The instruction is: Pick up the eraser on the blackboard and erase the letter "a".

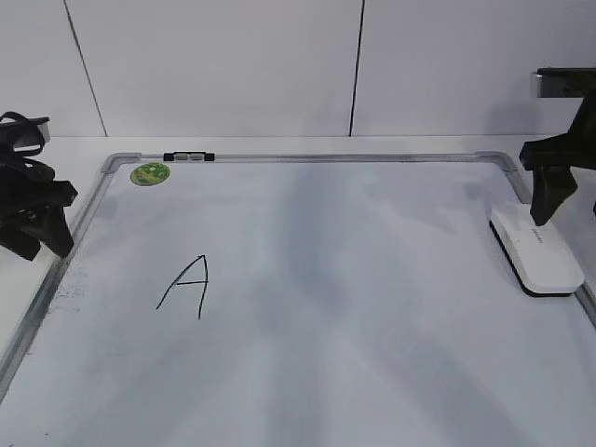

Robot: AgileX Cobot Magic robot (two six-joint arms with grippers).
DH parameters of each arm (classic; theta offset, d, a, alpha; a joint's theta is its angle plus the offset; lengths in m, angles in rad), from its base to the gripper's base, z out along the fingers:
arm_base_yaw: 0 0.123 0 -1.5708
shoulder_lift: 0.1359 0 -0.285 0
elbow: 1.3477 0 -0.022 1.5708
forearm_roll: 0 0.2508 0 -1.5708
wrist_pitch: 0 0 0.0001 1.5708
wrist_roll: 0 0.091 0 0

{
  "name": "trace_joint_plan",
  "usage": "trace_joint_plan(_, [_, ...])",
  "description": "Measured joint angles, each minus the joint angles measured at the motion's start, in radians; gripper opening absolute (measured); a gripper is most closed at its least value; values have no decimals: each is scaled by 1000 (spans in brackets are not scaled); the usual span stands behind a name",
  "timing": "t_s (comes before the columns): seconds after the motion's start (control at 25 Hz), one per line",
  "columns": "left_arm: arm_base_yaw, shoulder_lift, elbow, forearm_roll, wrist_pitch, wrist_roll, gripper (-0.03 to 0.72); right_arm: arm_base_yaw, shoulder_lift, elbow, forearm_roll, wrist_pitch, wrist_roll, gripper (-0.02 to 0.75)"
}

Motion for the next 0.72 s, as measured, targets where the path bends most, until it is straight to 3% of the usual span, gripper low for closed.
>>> trace_joint_plan(0.2, [0,0,-98,8,113,0,477,0,-43,0,10,2,0,594])
trace_joint_plan(0.4, [0,-43,-152,10,239,-13,491,0,-115,4,11,6,0,594])
trace_joint_plan(0.72, [0,-193,-154,11,266,-55,491,0,-277,65,11,9,-7,593])
